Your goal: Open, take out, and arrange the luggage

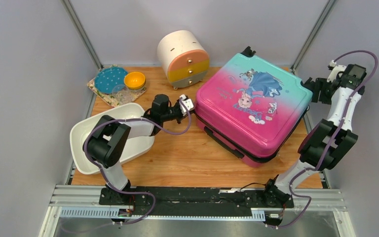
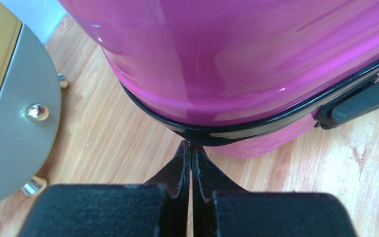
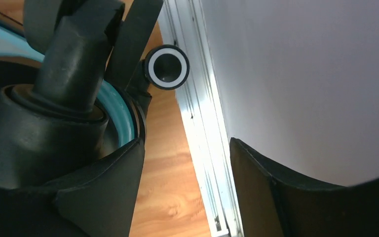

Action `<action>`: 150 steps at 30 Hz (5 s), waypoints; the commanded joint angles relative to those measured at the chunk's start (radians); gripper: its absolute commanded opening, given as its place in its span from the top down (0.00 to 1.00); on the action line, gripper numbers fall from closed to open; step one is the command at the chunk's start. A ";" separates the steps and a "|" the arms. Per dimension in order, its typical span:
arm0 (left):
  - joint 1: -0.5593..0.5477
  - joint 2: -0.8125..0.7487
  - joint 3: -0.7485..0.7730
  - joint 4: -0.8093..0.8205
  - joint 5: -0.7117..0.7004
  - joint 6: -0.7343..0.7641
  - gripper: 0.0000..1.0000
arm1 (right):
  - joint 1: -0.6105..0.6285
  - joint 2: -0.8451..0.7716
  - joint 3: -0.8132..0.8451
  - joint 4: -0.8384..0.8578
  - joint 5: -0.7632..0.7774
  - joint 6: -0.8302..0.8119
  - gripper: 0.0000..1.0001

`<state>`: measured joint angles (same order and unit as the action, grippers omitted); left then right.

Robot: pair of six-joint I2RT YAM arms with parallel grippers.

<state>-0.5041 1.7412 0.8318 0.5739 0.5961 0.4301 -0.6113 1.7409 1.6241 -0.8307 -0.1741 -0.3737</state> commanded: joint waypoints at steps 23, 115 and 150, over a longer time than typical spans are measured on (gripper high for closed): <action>-0.232 -0.108 -0.062 0.162 0.238 0.157 1.00 | 0.487 0.221 0.600 0.314 0.307 0.147 0.24; -0.045 0.032 0.076 0.248 0.163 0.205 1.00 | 0.199 0.127 0.287 0.113 0.016 -0.024 0.42; -0.111 -0.206 -0.198 0.132 0.011 0.144 1.00 | 0.378 -0.108 0.392 0.010 -0.010 0.056 0.21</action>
<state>-0.5549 1.5566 0.6140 0.6601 0.5220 0.6037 -0.0937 1.8927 2.0705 -0.6971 -0.2722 -0.2729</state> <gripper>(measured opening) 0.006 0.792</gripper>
